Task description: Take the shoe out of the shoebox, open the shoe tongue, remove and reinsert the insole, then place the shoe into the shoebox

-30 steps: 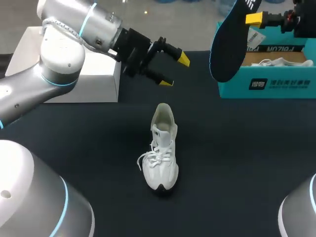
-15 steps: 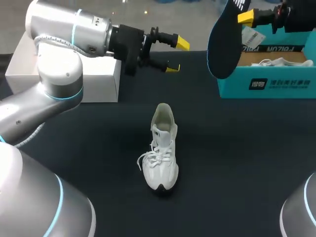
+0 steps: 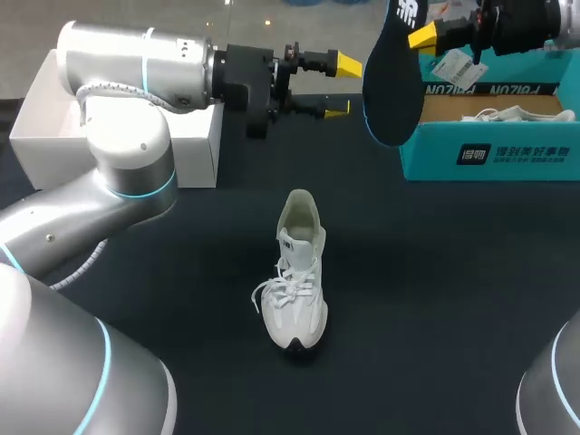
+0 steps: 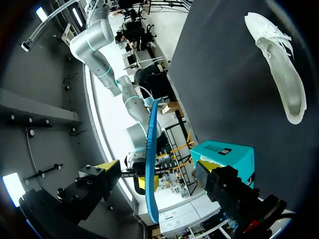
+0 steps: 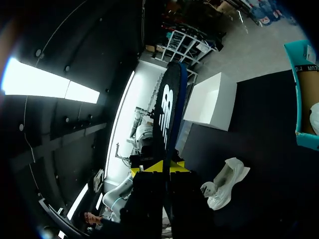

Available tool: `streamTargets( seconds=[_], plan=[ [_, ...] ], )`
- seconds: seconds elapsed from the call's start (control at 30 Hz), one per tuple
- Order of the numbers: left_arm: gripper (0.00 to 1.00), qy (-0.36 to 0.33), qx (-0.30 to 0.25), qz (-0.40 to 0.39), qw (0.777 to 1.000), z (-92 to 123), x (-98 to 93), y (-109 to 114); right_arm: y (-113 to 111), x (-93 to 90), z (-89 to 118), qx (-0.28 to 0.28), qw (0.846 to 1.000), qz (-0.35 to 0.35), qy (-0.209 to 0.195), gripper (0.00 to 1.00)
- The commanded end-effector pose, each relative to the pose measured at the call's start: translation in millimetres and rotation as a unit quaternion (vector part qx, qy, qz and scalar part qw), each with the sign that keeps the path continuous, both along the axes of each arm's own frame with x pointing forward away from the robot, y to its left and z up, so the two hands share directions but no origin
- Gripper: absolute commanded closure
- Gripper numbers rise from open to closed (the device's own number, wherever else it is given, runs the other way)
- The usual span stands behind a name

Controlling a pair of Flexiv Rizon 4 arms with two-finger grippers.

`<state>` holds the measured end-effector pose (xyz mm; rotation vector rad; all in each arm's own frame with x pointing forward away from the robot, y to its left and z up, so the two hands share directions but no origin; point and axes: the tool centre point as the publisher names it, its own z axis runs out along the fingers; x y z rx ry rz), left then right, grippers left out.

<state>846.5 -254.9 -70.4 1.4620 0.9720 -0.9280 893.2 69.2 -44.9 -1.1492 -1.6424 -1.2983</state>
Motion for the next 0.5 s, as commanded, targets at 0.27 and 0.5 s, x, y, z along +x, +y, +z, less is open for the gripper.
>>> streamTargets(
  seconds=[0.27,0.5],
  plan=[
    [0.02,-0.007,-0.022,0.019,1.000,-3.9,8.4,-17.1,21.1,-1.5,-0.7,-0.025,0.998,0.057,0.022,1.00],
    [0.55,-0.014,-0.030,0.028,0.999,-2.0,12.6,-18.5,24.2,-12.1,-9.6,-0.023,0.997,0.059,0.032,1.00]
  ],
)
